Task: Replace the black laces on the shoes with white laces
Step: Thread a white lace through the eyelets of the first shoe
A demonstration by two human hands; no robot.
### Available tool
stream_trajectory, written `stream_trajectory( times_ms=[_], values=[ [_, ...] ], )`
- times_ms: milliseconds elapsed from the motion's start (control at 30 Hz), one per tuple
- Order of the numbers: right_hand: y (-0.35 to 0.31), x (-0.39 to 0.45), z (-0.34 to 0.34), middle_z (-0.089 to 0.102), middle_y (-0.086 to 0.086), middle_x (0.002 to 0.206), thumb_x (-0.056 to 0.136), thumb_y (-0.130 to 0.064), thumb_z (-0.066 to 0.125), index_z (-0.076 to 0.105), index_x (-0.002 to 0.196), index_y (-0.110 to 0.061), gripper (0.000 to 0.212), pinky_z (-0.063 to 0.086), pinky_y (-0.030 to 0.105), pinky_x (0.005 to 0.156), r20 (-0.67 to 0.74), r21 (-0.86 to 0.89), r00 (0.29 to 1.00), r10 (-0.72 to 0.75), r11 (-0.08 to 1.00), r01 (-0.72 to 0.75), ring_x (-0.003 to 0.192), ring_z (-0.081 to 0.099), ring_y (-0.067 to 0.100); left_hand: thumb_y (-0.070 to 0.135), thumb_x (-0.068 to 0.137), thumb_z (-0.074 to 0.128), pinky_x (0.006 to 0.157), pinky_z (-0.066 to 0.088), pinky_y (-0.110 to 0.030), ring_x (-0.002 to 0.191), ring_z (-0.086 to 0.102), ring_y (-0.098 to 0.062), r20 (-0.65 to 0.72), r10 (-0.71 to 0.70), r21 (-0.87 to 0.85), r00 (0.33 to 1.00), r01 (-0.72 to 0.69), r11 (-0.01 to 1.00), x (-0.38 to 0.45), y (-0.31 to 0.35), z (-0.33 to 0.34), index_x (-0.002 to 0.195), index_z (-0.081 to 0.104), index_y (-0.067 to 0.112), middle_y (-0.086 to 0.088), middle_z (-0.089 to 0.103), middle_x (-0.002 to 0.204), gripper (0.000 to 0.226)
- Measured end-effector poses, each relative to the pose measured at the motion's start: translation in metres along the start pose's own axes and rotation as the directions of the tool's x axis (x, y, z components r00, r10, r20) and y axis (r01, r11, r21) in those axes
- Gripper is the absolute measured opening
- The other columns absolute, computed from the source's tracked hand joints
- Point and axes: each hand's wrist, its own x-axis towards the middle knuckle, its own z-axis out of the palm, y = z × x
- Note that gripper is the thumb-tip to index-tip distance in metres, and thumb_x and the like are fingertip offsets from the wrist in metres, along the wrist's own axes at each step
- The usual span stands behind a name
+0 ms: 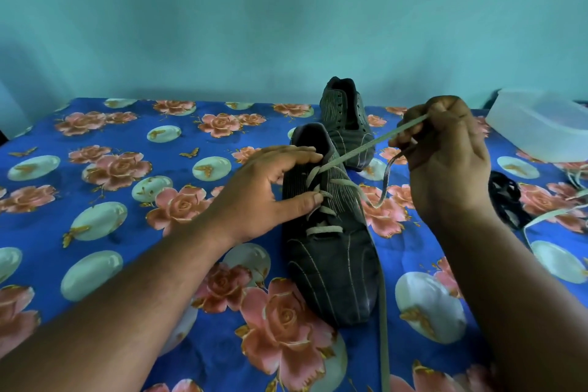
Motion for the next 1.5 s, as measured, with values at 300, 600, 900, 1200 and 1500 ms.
stream_trajectory(
  times_ms=[300, 600, 900, 1200, 1500],
  values=[
    [-0.009, 0.010, -0.014, 0.043, 0.000, 0.063, 0.087, -0.007, 0.043, 0.050, 0.074, -0.020, 0.019, 0.038, 0.035, 0.064, -0.063, -0.081, 0.997, -0.042, 0.996, 0.037, 0.061, 0.039, 0.023, 0.057, 0.084, 0.072, 0.099, 0.038, -0.006, 0.134, 0.045, 0.003, 0.002, 0.010, 0.031, 1.000, -0.010, 0.999, -0.001, 0.002, -0.003, 0.136, 0.063, 0.032, 0.022, 0.057, 0.140, 0.058],
    [0.007, 0.003, -0.024, 0.052, -0.006, 0.088, 0.080, -0.005, 0.057, 0.057, 0.094, -0.028, 0.027, 0.039, 0.026, 0.072, 0.365, -0.656, 0.916, 0.164, 0.744, 0.128, 0.073, 0.047, 0.014, 0.032, 0.087, 0.076, 0.070, 0.048, -0.021, 0.074, 0.061, 0.000, -0.260, 0.144, 0.094, 0.955, -0.123, 0.988, 0.001, 0.013, 0.003, 0.104, 0.080, 0.014, 0.020, 0.065, 0.084, 0.025],
    [0.036, -0.008, -0.011, 0.056, -0.005, 0.130, 0.096, -0.027, 0.044, 0.061, 0.138, -0.033, 0.046, 0.036, 0.036, 0.111, 0.575, -0.759, 0.791, 0.210, 0.498, 0.419, 0.128, 0.047, 0.019, 0.022, 0.089, 0.079, 0.063, 0.051, -0.040, 0.067, 0.062, -0.024, -0.190, -0.098, -0.123, 0.977, 0.075, 0.990, 0.001, 0.019, 0.005, 0.086, 0.078, 0.021, 0.007, 0.071, 0.075, 0.003],
    [0.042, -0.006, -0.015, 0.055, -0.005, 0.126, 0.099, -0.022, 0.044, 0.064, 0.133, -0.028, 0.040, 0.042, 0.042, 0.108, 0.557, -0.725, 0.809, 0.189, 0.587, 0.361, 0.127, 0.051, 0.018, 0.045, 0.085, 0.051, 0.070, 0.049, -0.046, 0.069, 0.057, -0.014, -0.011, -0.268, 0.054, 0.963, 0.268, 0.962, -0.003, 0.011, -0.008, 0.075, 0.060, 0.026, 0.012, 0.059, 0.067, 0.024],
    [0.041, -0.007, -0.015, 0.054, 0.000, 0.127, 0.099, -0.013, 0.044, 0.063, 0.134, -0.024, 0.042, 0.042, 0.025, 0.102, 0.561, -0.705, 0.799, 0.216, 0.631, 0.324, 0.124, 0.052, 0.014, 0.042, 0.096, 0.060, 0.072, 0.048, -0.037, 0.075, 0.058, -0.020, -0.117, -0.110, -0.151, 0.987, 0.092, 0.984, -0.001, 0.019, 0.006, 0.084, 0.069, 0.020, -0.003, 0.062, 0.076, 0.027]
  ],
)
